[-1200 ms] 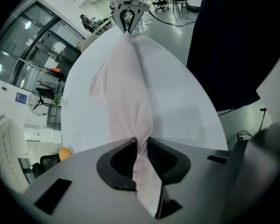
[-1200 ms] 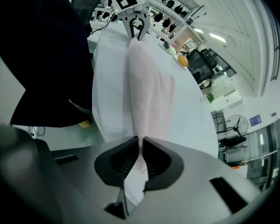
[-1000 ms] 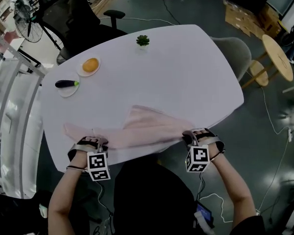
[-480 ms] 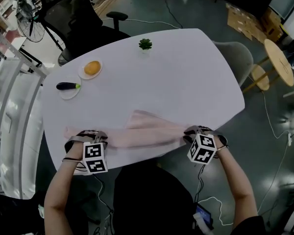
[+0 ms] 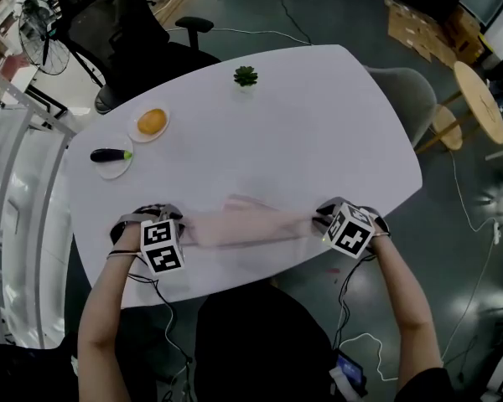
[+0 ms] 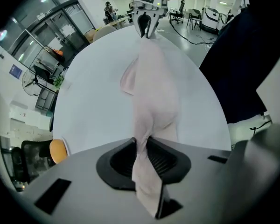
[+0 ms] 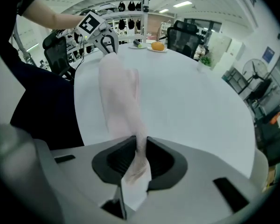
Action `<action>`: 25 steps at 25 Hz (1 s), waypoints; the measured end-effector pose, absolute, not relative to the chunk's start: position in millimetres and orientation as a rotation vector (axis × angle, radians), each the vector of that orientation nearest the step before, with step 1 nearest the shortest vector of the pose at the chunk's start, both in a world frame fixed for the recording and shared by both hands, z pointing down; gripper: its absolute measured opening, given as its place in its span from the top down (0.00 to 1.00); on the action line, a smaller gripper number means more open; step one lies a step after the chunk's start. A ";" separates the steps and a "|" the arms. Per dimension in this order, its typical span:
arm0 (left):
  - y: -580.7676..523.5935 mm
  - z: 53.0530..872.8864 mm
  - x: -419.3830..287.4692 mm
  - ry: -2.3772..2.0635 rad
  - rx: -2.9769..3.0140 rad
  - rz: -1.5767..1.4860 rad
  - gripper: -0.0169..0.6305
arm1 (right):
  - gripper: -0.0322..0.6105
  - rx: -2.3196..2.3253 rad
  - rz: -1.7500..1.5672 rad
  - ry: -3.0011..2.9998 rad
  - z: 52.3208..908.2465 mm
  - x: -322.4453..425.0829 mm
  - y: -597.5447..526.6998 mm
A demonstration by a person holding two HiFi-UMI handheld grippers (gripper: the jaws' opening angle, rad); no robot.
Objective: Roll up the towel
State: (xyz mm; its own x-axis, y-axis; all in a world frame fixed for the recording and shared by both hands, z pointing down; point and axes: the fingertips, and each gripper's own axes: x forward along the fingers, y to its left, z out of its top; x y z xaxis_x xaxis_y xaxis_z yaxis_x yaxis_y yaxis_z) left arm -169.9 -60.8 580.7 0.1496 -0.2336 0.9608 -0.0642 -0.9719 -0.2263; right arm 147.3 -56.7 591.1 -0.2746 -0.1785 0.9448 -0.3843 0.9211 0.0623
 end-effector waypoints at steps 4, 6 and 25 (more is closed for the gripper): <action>-69.8 590.0 -168.9 0.285 -2.279 -1.965 0.84 | 0.80 0.444 0.248 -1.849 600.3 148.4 -67.4; -70.5 591.0 -167.6 0.287 -2.286 -1.957 0.84 | 0.79 0.457 0.271 -1.860 602.9 149.5 -69.0; -35.2 546.4 -167.1 0.453 -2.306 -1.774 0.62 | 0.65 0.609 -0.033 -1.952 540.6 157.6 -55.6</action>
State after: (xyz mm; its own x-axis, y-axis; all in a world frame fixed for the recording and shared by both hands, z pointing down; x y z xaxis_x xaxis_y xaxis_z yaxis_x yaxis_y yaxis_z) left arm -167.1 -35.2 546.4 0.2340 -0.3563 0.9046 -0.1204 -0.9339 -0.3367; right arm 157.6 -55.6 540.6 -0.3278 -0.4282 0.8421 -0.3999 0.8705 0.2869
